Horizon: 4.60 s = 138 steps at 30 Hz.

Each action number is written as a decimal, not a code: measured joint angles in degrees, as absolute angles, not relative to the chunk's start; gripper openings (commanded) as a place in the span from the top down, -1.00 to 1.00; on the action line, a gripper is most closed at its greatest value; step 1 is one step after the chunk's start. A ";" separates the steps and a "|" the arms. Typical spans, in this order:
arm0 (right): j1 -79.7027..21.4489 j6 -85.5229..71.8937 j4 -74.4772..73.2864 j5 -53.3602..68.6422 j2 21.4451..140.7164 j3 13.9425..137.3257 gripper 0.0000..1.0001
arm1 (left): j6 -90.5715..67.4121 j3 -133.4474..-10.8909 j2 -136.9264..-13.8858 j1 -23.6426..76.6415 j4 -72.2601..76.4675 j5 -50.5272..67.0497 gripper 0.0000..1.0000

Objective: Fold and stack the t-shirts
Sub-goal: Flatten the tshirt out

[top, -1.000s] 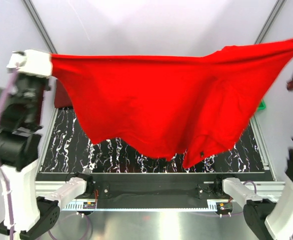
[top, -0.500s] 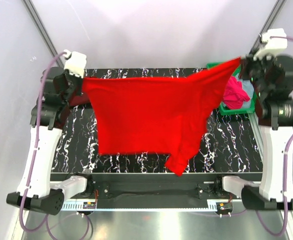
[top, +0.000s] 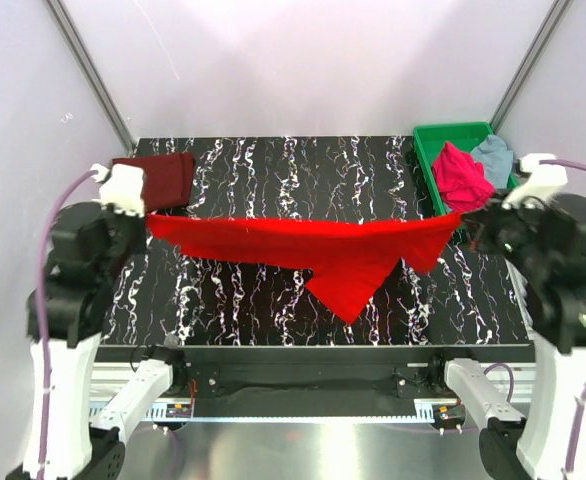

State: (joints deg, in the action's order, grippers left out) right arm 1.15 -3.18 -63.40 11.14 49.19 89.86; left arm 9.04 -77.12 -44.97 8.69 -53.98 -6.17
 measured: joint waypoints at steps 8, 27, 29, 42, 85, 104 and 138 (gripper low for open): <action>1.17 4.89 -73.10 11.16 49.21 116.75 1.00 | 14.98 -95.46 -44.40 6.83 -58.04 -5.78 1.00; 1.17 5.15 -78.76 12.97 53.06 116.95 1.00 | 14.06 -90.52 -40.05 7.01 -63.61 -5.15 1.00; 1.17 5.15 -77.32 12.84 51.00 115.13 1.00 | 13.85 -88.31 -38.83 7.01 -62.48 -5.41 1.00; 1.28 3.36 -42.54 11.40 78.11 78.72 1.00 | 13.76 -70.48 -76.71 2.59 -41.39 -1.91 1.00; 1.89 12.23 -38.00 11.20 52.23 116.84 1.00 | 18.28 -101.01 -50.48 4.29 -29.28 -9.26 1.00; 1.91 19.46 -18.09 9.06 82.83 71.18 1.00 | 25.15 -68.55 -88.25 4.16 -26.68 -4.34 1.00; -5.89 20.88 -18.33 2.35 147.39 138.28 -0.17 | 26.24 -103.55 -126.74 3.68 -16.58 -21.56 -0.52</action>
